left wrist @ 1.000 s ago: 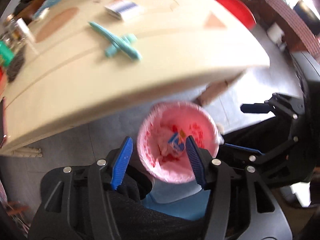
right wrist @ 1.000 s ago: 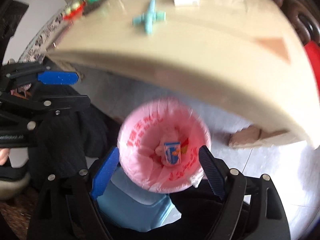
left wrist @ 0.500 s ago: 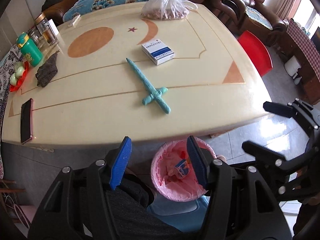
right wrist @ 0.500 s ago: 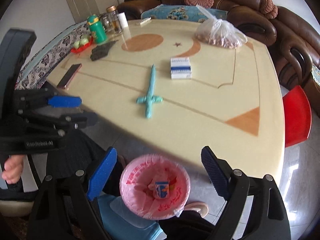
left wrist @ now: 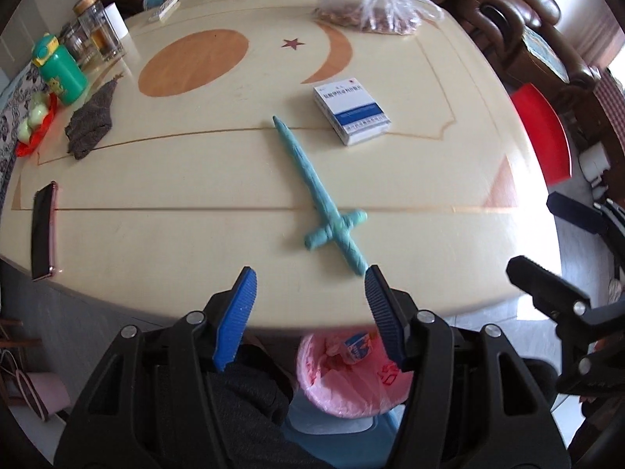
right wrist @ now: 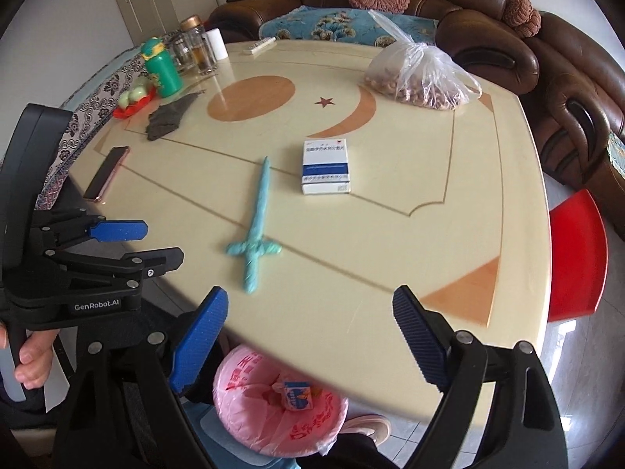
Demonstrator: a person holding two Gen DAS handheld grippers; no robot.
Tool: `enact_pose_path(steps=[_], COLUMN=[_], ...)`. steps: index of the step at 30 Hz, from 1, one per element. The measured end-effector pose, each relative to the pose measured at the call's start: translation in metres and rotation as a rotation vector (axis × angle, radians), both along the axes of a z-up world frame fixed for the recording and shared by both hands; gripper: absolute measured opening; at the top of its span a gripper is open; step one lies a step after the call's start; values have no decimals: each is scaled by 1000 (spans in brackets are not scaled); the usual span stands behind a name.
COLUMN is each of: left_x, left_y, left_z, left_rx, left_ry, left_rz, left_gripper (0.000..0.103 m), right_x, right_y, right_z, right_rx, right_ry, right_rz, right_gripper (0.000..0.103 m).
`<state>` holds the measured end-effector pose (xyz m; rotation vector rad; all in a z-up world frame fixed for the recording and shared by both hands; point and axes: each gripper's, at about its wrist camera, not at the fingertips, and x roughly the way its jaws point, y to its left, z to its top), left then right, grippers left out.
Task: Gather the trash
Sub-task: 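Move both grippers back over the table toward the clay sword and white box, then grasp the teal clay sword with the left gripper while the right grasps the white medicine box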
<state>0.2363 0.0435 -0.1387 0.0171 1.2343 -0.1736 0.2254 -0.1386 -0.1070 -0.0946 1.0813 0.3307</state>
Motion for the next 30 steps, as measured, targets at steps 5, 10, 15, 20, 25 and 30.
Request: enact_pose_path(steps=[5,10,15,20,25,30], left_x=[40,76,101,116,124,132], left_y=[0,2,3,3,9,15], left_z=[-17,-33,-51,-68,-80,-86], left_rx=[-6,-12,-24,-35,-39,-60], left_ry=[66,119,160,193,213,225], left_rz=[46,91,123,152,172,194], left_gripper=[57,57,57,57,57,57], right_x=[47,76,100,124,140,149], right_y=[8,23,26,28,33,28], right_z=[-16,-31,-55,-75,-89,-95], right_rx=[-4,-62,-65,-73,-89,-37], right_ry=[44,17,31,27,24,38], right_rz=[20,68,85,81,92,100], right_gripper=[84,84,84,84,84,84])
